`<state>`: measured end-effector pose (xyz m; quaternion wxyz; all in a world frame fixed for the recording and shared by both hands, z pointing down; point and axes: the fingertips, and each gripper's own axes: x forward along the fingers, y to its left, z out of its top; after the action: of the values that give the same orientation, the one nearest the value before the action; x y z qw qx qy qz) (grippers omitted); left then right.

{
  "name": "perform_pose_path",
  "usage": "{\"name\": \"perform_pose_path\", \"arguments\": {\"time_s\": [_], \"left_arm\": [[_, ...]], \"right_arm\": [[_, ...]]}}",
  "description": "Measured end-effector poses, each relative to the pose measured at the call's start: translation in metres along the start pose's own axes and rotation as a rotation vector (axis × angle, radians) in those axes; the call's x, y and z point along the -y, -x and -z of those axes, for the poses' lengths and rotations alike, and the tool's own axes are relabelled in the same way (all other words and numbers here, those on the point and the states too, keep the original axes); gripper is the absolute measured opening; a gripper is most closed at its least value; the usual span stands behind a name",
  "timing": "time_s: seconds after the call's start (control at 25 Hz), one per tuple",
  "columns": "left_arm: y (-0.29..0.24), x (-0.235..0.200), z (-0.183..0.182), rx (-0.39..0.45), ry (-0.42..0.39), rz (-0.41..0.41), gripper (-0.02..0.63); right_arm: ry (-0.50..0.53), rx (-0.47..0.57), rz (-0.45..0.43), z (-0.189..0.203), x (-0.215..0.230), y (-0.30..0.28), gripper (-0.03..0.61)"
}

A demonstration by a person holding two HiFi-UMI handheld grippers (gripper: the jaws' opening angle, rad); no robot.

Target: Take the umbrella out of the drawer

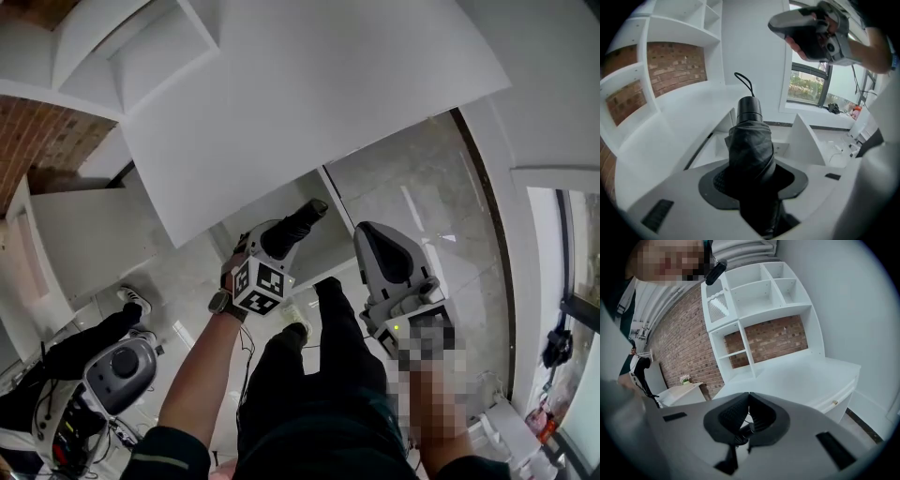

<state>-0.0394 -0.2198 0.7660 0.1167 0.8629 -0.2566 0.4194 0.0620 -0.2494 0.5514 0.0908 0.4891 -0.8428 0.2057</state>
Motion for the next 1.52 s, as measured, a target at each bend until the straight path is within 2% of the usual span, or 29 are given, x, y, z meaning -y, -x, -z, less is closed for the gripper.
{"name": "perform_pose_path", "arguments": {"time_s": [0.08,0.2,0.4,0.72,1.28,1.52], "left_arm": [[0.018,-0.007,-0.012,0.042,0.037,-0.018,0.178],[0.043,-0.01,-0.026,0.09,0.072,-0.03,0.178],[0.079,-0.02,-0.046,0.173,0.165,-0.051,0.178],[0.145,-0.029,-0.081,0.303,0.311,-0.094,0.179],[0.263,-0.027,-0.137,0.513,0.37,-0.17,0.181],[0.306,-0.028,-0.159,0.587,0.397,-0.197,0.181]], "right_arm": [[0.004,-0.015,0.0,-0.006,-0.008,0.001,0.003],[0.033,0.021,-0.004,-0.019,-0.016,0.005,0.005],[0.01,0.034,-0.009,-0.039,-0.032,0.013,0.005],[0.038,0.06,0.001,-0.068,-0.051,0.029,0.005],[0.12,0.149,-0.023,-0.118,-0.092,0.063,0.003],[0.121,0.144,-0.026,-0.139,-0.11,0.078,0.005]]}}
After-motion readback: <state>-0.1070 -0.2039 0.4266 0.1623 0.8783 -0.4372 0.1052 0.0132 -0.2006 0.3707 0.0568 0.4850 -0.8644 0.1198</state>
